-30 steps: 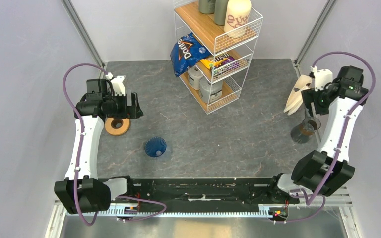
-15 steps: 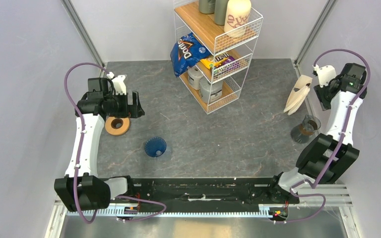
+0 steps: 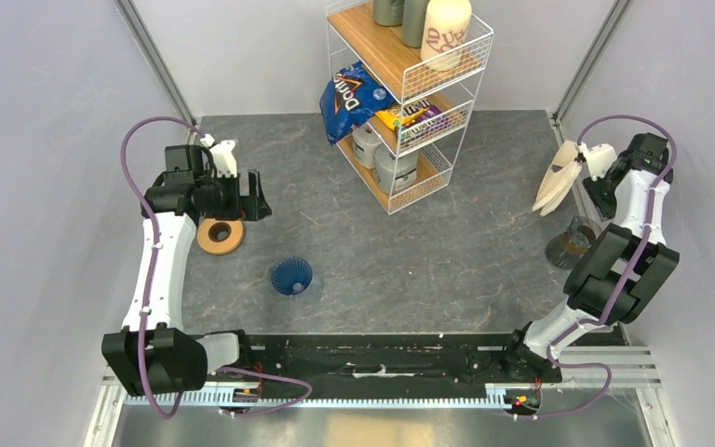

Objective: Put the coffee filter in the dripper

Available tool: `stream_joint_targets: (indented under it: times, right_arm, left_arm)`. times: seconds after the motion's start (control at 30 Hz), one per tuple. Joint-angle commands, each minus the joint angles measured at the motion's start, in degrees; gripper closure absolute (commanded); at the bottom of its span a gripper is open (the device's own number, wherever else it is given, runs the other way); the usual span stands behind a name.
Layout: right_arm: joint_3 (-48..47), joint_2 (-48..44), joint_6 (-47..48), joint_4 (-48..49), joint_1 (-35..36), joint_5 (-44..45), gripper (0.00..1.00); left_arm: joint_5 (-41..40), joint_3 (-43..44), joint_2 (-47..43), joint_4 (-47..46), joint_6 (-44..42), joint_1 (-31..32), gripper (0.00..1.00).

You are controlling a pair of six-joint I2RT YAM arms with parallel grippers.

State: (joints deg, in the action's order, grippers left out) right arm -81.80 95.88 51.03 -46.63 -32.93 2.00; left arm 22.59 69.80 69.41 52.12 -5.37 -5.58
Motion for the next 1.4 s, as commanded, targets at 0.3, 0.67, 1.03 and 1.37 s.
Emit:
stream_joint_targets:
  times: [0.3,0.67,1.03,1.37]
  right_arm:
    - [-2.0,1.5,0.9,-9.2,-1.8,-8.7,0.59]
    - [-1.5,-0.4,-0.3,-18.8,-0.8,-20.1,0.59]
    - [-0.1,-2.7,-2.8,-23.1,6.3,-27.7,0.57]
    - [4.2,-5.7,12.9,-28.0,2.3,-28.2,0.51]
  left_arm:
    - [-0.5,2.7,1.0,-2.1,0.8,0.3,0.0]
    - [0.2,2.5,1.3,-2.7,1.4,0.3,0.0]
    - [2.1,1.6,1.3,-3.0,1.7,0.2,0.0]
    - [4.4,1.2,-0.2,-3.1,0.9,0.2,0.0]
